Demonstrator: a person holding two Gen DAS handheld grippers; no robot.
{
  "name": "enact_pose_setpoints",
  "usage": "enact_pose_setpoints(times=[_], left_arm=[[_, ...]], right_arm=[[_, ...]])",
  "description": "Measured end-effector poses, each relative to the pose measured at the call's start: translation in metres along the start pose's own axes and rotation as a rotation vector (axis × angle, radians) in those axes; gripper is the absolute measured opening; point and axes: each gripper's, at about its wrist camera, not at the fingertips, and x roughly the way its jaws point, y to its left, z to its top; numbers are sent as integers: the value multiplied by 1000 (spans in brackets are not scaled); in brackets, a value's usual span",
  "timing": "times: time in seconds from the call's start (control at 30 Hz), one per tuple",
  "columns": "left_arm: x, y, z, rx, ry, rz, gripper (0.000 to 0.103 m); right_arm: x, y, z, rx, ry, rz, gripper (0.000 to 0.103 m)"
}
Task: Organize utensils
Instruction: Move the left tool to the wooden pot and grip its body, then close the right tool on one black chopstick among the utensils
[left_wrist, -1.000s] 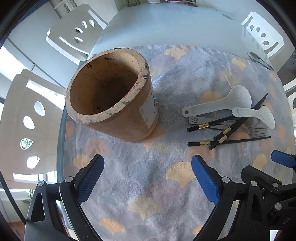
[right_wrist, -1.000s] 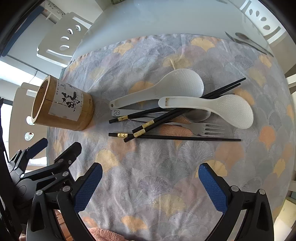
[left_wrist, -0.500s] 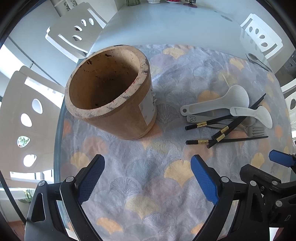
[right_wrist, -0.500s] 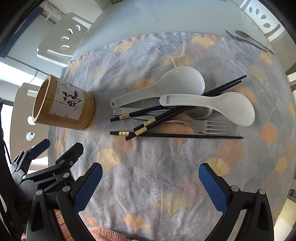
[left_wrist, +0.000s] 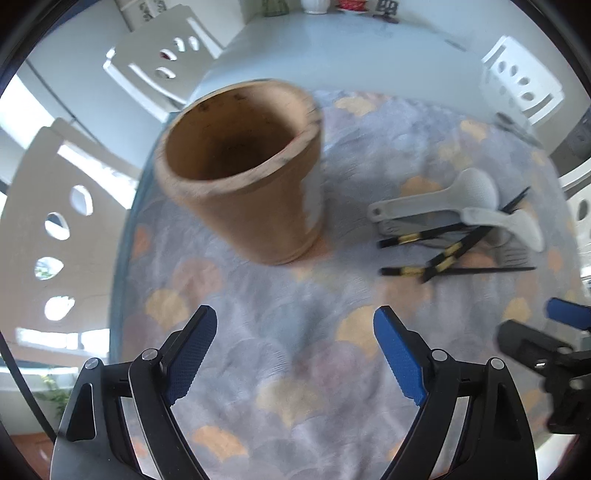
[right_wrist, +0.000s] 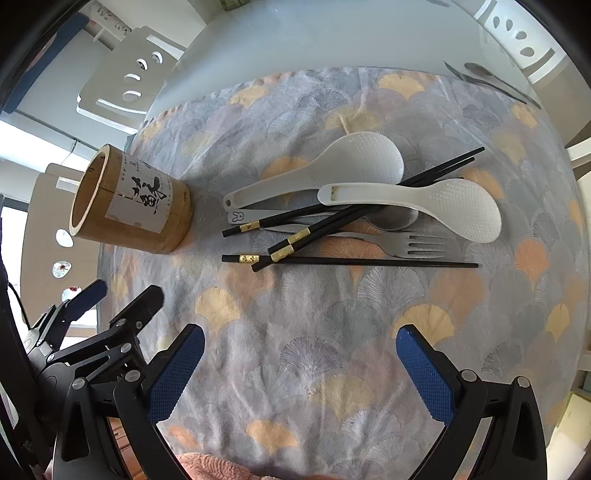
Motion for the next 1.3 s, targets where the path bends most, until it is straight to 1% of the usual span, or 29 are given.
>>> enact_pose_setpoints(times=[0.03,0.1,0.17,0.2,0.27,0.37,0.43,0.47,0.53,0.57,0.6,0.63,0.67,0.73,0.77,0.83,0.87,0.9,0.97,1.0,1.03,1.1,1.13,1.2,1.27,1.3], left_arm=[[1,1,-3,2,-7,-2,86],[2,5,-7,-5,-31,-33,86],[3,9,-12,-16,-70,-31,86],[3,10,-13,-16,-103,-17,86],[1,11,-17,1,-221,48,86],[5,10,-22,44,-367,102,86],[16,10,-18,61,-414,122,86],[21,11,-15,62,-420,125,86],[29,14,-9,57,-431,122,86],[31,17,-6,51,-451,113,86],[30,19,-6,43,-480,106,86],[27,22,-5,31,-529,97,87],[22,27,-4,25,-584,62,88],[19,31,-2,13,-642,10,88],[18,32,1,10,-655,-3,89],[20,30,5,7,-681,-4,91],[21,30,6,6,-710,-1,91],[22,28,7,9,-722,3,92],[24,27,7,4,-739,7,94],[26,27,6,-7,-744,1,95],[28,28,5,-18,-746,-8,96],[30,30,3,-27,-746,-22,97],[32,32,3,-31,-747,-32,97],[33,33,3,-33,-746,-42,97],[33,31,3,-30,-750,-37,97],[33,31,2,-29,-751,-35,97]], right_arm=[[0,0,-1,0,-1,-2,103],[0,0,-5,0,0,-5,103],[2,0,-10,0,4,-9,103],[3,0,-12,0,7,-11,103],[5,-1,-17,0,11,-13,103],[9,-4,-26,8,22,-5,103],[13,-9,-33,24,36,5,103],[14,-11,-36,27,38,5,103],[18,-17,-42,35,46,-17,103],[20,-21,-45,46,48,-18,102],[21,-27,-47,66,52,-10,100],[22,-32,-48,83,60,-8,100],[24,-38,-50,104,68,-8,100],[27,-52,-52,158,83,-1,100],[28,-59,-52,182,86,13,99],[27,-69,-52,225,85,47,98],[27,-77,-51,261,81,82,95],[27,-83,-49,295,78,115,90],[26,-93,-46,355,75,166,84],[26,-100,-42,407,72,195,83],[26,-102,-42,428,70,209,83],[25,-108,-36,484,58,290,82],[25,-109,-33,509,54,313,82],[28,-116,-27,580,46,345,82],[31,-120,-28,643,60,337,80],[36,-126,-27,693,74,306,66]])
